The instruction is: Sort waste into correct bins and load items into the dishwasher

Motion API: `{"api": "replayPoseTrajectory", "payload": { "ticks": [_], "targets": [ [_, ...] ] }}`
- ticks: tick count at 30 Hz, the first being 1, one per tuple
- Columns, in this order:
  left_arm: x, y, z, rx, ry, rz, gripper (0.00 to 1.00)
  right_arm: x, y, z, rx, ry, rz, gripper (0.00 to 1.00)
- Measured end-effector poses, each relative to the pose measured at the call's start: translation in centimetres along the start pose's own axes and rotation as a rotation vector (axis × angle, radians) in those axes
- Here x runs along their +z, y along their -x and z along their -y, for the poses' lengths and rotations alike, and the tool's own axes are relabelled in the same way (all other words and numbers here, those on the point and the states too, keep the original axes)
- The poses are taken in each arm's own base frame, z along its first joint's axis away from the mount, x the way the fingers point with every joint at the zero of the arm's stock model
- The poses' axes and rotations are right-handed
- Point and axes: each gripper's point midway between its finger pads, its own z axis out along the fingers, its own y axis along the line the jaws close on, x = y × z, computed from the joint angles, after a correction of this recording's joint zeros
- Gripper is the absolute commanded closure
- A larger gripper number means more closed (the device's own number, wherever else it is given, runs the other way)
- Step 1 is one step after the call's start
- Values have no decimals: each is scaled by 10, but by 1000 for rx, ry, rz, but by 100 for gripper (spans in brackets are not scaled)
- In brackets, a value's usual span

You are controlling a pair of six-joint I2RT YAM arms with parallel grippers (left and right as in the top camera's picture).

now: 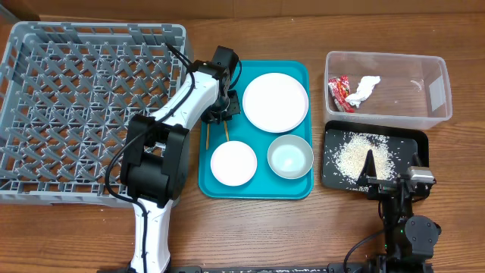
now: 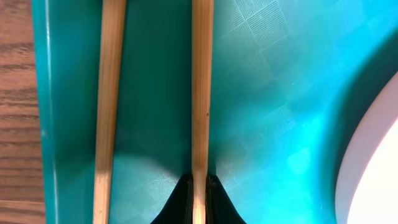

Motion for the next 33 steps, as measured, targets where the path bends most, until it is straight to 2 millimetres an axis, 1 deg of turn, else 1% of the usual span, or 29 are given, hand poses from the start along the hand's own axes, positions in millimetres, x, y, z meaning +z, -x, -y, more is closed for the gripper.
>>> {"api": "replayPoseTrajectory", "payload": {
  "ticks": [5, 6, 8, 11, 13, 15, 16, 17, 19, 20, 22, 26, 30, 33],
  "targets": [
    [-7, -9, -5, 13, 27, -45, 96, 0, 0, 0, 0, 0, 0, 0],
    [-10, -9, -5, 23, 30, -50, 96, 0, 0, 0, 0, 0, 0, 0],
    [-24, -9, -6, 45, 33, -55, 96, 0, 0, 0, 0, 0, 0, 0],
    [-64, -1, -5, 94, 5, -3, 96, 0, 0, 0, 0, -1, 0, 0],
    [-99, 7, -8, 125, -13, 64, 96, 0, 0, 0, 0, 0, 0, 0],
    [-133, 11, -21, 143, 9, 126, 96, 0, 0, 0, 0, 0, 0, 0],
    [-140, 11, -26, 141, 21, 140, 96, 0, 0, 0, 0, 0, 0, 0],
    [-166, 13, -47, 135, 75, 187, 96, 0, 0, 0, 0, 0, 0, 0],
    [-189, 17, -76, 116, 156, 234, 96, 0, 0, 0, 0, 0, 0, 0],
    [-196, 20, -89, 104, 191, 250, 96, 0, 0, 0, 0, -1, 0, 0],
    [-201, 27, -113, 87, 249, 264, 96, 0, 0, 0, 0, 0, 0, 0],
    [-193, 41, -146, 73, 280, 244, 96, 0, 0, 0, 0, 0, 0, 0],
    [-177, 53, -160, 113, 230, 213, 96, 0, 0, 0, 0, 0, 0, 0],
    [-164, 56, -156, 172, 176, 183, 96, 0, 0, 0, 0, 0, 0, 0]
  ]
}}
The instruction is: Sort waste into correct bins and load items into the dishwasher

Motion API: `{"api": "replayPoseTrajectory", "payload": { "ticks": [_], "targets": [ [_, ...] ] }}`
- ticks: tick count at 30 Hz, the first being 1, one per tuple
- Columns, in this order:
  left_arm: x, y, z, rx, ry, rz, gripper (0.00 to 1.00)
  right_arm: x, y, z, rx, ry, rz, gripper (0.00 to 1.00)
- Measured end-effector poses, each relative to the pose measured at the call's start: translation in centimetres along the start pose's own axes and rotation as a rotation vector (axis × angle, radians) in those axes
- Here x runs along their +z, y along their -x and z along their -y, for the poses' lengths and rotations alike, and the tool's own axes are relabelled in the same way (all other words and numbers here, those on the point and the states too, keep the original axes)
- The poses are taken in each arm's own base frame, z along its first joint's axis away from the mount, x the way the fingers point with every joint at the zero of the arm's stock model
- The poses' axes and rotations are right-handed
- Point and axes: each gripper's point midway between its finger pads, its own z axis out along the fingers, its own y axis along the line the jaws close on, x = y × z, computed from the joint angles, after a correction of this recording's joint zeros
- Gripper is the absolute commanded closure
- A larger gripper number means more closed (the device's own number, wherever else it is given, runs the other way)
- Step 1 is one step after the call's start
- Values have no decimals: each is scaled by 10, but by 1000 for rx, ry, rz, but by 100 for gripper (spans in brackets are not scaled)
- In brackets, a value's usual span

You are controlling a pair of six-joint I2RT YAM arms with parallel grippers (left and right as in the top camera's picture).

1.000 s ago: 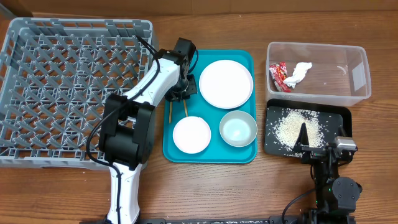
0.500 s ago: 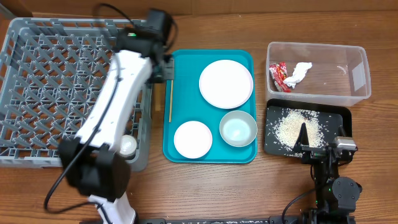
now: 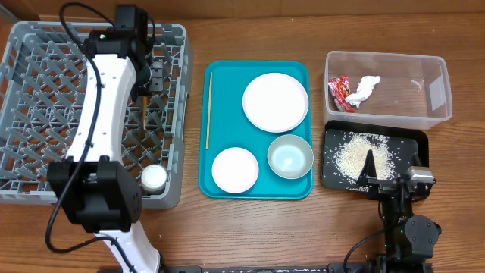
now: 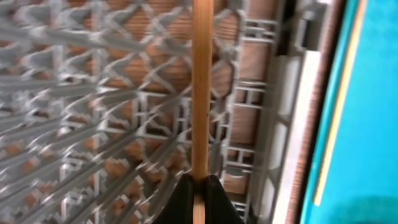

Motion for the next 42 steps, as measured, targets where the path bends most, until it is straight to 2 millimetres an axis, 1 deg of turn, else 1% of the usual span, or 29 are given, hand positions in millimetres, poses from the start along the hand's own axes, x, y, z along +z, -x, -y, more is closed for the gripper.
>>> {"api": "replayPoseTrajectory", "payload": {
  "ticks": [4, 7, 10, 13, 17, 18, 19, 20, 21, 22, 25, 27, 28, 29, 30, 31, 34, 36, 37, 39, 41, 42],
  "targets": [
    [10, -2, 12, 66, -58, -25, 96, 0, 0, 0, 0, 0, 0, 0],
    [13, -4, 15, 91, -79, -35, 96, 0, 0, 0, 1, 0, 0, 0],
    [17, -6, 17, 79, -86, -52, 96, 0, 0, 0, 0, 0, 0, 0],
    [27, -6, 20, 55, -92, -72, 95, 0, 0, 0, 0, 0, 0, 0],
    [48, -11, 27, 36, -115, -121, 94, 0, 0, 0, 0, 0, 0, 0],
    [53, -12, 29, 29, -121, -134, 90, 0, 0, 0, 1, 0, 0, 0],
    [57, -14, 31, 21, -128, -148, 81, 0, 0, 0, 0, 0, 0, 0],
    [60, -16, 32, 10, -133, -160, 55, 0, 0, 0, 0, 0, 0, 0],
    [62, -18, 34, 3, -139, -173, 11, 0, 0, 0, 0, 0, 0, 0],
    [63, -20, 35, -3, -142, -184, 0, 0, 0, 0, 0, 0, 1, 0],
    [61, -25, 26, -31, -112, -204, 0, 0, 0, 0, 0, 0, 0, 0],
    [57, -24, 21, -54, -109, -198, 2, 0, 0, 0, 0, 0, 0, 0],
    [54, -22, 21, -63, -115, -188, 3, 0, 0, 0, 0, 0, 0, 0],
    [48, -20, 26, -66, -139, -173, 3, 0, 0, 0, 0, 0, 1, 0],
    [42, -18, 32, -62, -158, -158, 4, 0, 0, 0, 0, 0, 0, 0],
    [35, -16, 39, -52, -176, -139, 10, 0, 0, 0, 0, 0, 0, 0],
    [10, -6, 72, 13, -224, -62, 13, 0, 0, 0, 0, 0, 0, 0],
    [3, -3, 91, 57, -231, -29, 17, 0, 0, 0, 1, 0, 1, 0],
    [1, -3, 100, 79, -227, -18, 22, 0, 0, 0, 0, 0, 0, 0],
    [3, -3, 121, 132, -213, 6, 24, 0, 0, 0, 0, 0, 0, 0],
    [7, -4, 134, 158, -209, 16, 27, 0, 0, 0, 1, 0, 0, 0],
    [12, -5, 138, 163, -206, 14, 31, 0, 0, 0, 0, -1, 1, 0]
  ]
}}
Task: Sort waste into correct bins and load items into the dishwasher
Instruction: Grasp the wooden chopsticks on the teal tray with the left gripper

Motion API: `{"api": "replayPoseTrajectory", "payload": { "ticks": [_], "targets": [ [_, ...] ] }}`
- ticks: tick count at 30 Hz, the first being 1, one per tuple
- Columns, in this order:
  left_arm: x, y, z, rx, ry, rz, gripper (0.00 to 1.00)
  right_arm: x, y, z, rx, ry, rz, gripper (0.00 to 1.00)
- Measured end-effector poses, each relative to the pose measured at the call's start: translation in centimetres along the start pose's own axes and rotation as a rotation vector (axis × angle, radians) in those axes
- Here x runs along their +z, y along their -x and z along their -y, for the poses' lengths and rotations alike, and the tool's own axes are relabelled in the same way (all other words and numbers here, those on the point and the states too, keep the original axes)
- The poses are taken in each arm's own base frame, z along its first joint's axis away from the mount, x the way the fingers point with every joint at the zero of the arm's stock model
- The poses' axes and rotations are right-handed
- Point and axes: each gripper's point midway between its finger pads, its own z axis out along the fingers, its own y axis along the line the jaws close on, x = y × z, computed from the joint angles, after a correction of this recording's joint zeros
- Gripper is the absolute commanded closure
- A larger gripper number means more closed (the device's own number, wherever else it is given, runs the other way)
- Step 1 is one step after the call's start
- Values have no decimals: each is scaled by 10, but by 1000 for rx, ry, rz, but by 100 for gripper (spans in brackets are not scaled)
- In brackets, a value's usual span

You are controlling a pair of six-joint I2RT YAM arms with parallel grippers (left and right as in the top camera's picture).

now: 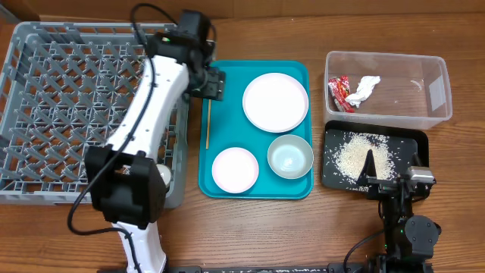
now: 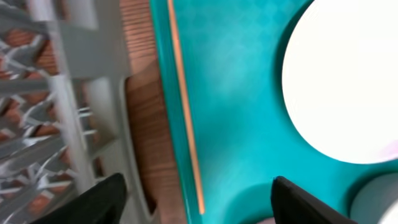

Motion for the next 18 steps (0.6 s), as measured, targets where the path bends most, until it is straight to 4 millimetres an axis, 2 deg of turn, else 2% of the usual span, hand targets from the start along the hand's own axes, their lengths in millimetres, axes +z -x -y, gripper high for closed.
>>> {"api": "replayPoseTrajectory", "payload": {
  "ticks": [2, 7, 10, 16, 18],
  "targets": [
    [15, -1, 1, -12, 10, -16, 40, 0, 0, 0, 1, 1, -1, 0],
    [74, -12, 0, -43, 22, -110, 49, 0, 0, 0, 1, 1, -1, 0],
    [101, -24, 1, -46, 23, -170, 51, 0, 0, 0, 1, 0, 0, 0],
    [120, -33, -4, -54, 57, -212, 64, 0, 0, 0, 1, 0, 0, 0],
    [123, -34, -4, -55, 58, -220, 72, 0, 0, 0, 0, 1, 0, 0]
  ]
}}
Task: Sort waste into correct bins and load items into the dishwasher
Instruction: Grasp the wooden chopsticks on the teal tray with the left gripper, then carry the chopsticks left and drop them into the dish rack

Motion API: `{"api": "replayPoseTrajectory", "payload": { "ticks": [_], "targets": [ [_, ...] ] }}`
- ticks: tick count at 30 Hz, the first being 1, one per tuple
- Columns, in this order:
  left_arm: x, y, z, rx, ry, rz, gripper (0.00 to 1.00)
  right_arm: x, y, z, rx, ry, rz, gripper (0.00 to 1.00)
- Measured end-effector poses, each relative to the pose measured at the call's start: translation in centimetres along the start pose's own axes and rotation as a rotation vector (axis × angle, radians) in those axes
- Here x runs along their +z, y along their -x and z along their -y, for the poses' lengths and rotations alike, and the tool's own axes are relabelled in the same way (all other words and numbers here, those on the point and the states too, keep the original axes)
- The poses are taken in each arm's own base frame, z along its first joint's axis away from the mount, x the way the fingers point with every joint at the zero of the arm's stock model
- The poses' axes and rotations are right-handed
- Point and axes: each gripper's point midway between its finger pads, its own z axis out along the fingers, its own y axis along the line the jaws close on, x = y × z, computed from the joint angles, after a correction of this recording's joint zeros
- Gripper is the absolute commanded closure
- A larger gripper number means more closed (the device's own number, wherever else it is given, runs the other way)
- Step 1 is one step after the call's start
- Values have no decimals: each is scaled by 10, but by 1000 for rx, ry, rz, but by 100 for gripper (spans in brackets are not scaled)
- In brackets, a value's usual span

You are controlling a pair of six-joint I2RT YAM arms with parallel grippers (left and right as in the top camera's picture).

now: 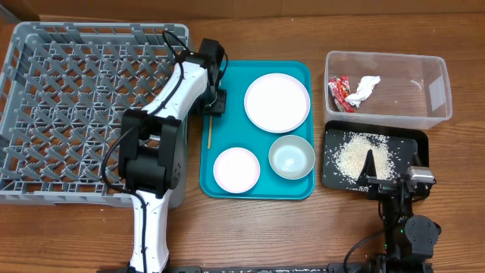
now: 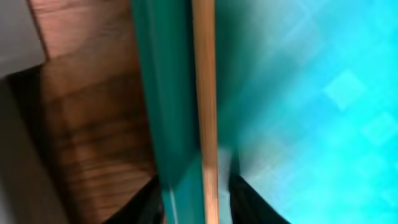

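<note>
One wooden chopstick [image 1: 208, 135] lies along the left rim of the teal tray [image 1: 256, 136]. My left gripper [image 1: 214, 104] is low over its upper end, beside the grey dish rack [image 1: 76, 91]. In the left wrist view the chopstick [image 2: 204, 93] runs between the two dark fingers [image 2: 249, 200], with a gap on each side, so the left gripper [image 2: 199, 190] is open around it. On the tray are a large white plate [image 1: 277, 101], a small white plate [image 1: 236, 168] and a pale bowl [image 1: 292, 156]. My right gripper [image 1: 370, 162] rests shut over the black tray.
A clear bin [image 1: 388, 83] at the back right holds a red wrapper and a crumpled white tissue. In front of it a black tray [image 1: 337, 136] holds spilled rice. Bare wooden table lies along the front edge.
My left gripper was open above the tray's upper left corner with the chopstick off to one side. Now it is lower, with its fingers on either side of the chopstick. The right arm is unchanged.
At first my left gripper was shut on one of two chopsticks on the tray. Then it held that chopstick over the rack, leaving one on the tray. Later it was open and empty above the tray's left edge. Now it straddles the remaining chopstick.
</note>
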Motion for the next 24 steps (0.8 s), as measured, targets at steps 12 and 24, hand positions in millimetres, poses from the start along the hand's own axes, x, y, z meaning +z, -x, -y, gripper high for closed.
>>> {"api": "replayPoseTrajectory", "payload": {
  "ticks": [12, 24],
  "targets": [
    [-14, -11, 6, 8, -4, -56, 34, 0, 0, 0, 0, 0, -1, 0],
    [-24, 2, 27, 41, -23, 25, 49, 0, 0, 0, 0, 0, 0, 0]
  ]
}}
